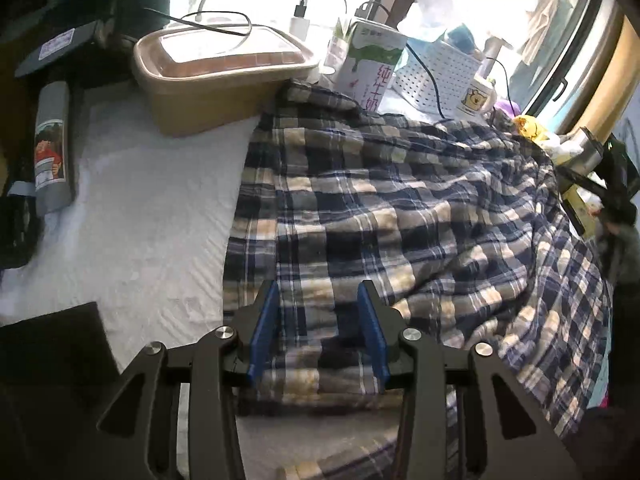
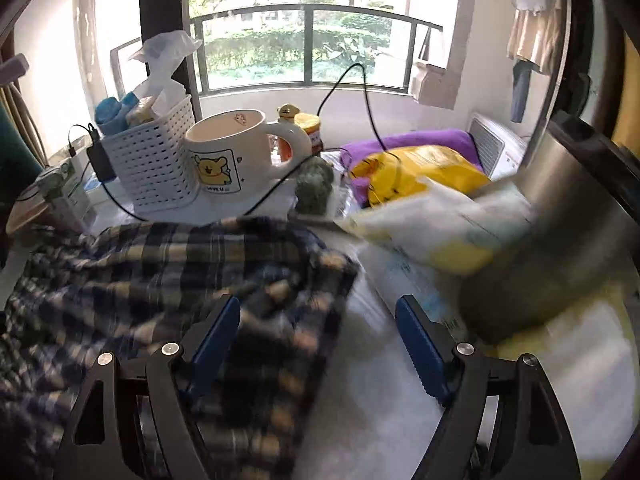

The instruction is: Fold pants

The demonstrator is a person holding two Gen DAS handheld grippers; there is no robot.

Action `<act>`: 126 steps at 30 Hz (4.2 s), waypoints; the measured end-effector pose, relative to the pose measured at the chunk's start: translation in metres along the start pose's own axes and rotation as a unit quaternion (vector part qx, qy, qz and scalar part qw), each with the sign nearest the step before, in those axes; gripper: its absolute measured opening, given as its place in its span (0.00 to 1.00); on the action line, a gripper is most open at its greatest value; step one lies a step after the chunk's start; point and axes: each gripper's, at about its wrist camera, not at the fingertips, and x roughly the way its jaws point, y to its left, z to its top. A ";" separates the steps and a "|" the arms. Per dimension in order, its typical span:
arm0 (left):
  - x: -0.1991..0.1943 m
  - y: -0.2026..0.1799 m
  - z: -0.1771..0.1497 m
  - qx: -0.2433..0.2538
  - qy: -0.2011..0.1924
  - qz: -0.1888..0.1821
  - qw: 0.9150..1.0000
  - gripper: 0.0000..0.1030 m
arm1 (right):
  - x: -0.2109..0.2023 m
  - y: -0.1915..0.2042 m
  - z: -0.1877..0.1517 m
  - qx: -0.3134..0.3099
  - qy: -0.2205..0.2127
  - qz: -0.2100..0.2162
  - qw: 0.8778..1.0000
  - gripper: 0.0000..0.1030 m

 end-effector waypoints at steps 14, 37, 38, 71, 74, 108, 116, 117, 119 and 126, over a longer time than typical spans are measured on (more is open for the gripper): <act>-0.001 0.027 0.013 -0.027 0.002 0.013 1.000 0.00 | -0.034 0.004 -0.050 -0.013 0.016 0.006 1.000 0.79; 0.003 -0.005 0.025 0.007 -0.037 0.043 0.998 0.01 | -0.044 -0.011 -0.087 0.030 0.028 0.018 0.999 0.79; -0.001 -0.003 0.026 0.004 -0.044 0.054 0.998 0.01 | -0.044 -0.011 -0.088 0.030 0.028 0.019 0.999 0.79; -0.090 -0.031 -0.093 -0.009 -0.034 0.066 0.997 0.36 | -0.114 0.010 -0.130 0.001 -0.012 0.008 1.000 0.79; -0.097 -0.039 -0.115 -0.013 -0.030 0.069 0.997 0.36 | -0.131 0.014 -0.138 -0.002 -0.024 0.008 1.000 0.79; -0.123 -0.154 -0.237 0.128 -0.045 0.081 0.987 0.70 | -0.196 0.028 -0.205 -0.005 -0.048 -0.004 0.999 0.82; -0.112 -0.150 -0.248 0.167 -0.022 0.131 0.977 0.70 | -0.187 0.022 -0.208 0.002 -0.041 -0.004 0.999 0.83; -0.108 -0.148 -0.249 0.173 -0.017 0.141 0.975 0.70 | -0.185 0.023 -0.209 0.003 -0.039 -0.003 0.999 0.83; -0.101 -0.147 -0.253 0.189 -0.006 0.159 0.969 0.69 | -0.182 0.026 -0.210 0.003 -0.036 0.000 0.999 0.83; -0.105 -0.148 -0.253 0.203 -0.016 0.134 0.970 0.48 | -0.174 0.029 -0.211 -0.005 -0.030 0.002 1.000 0.83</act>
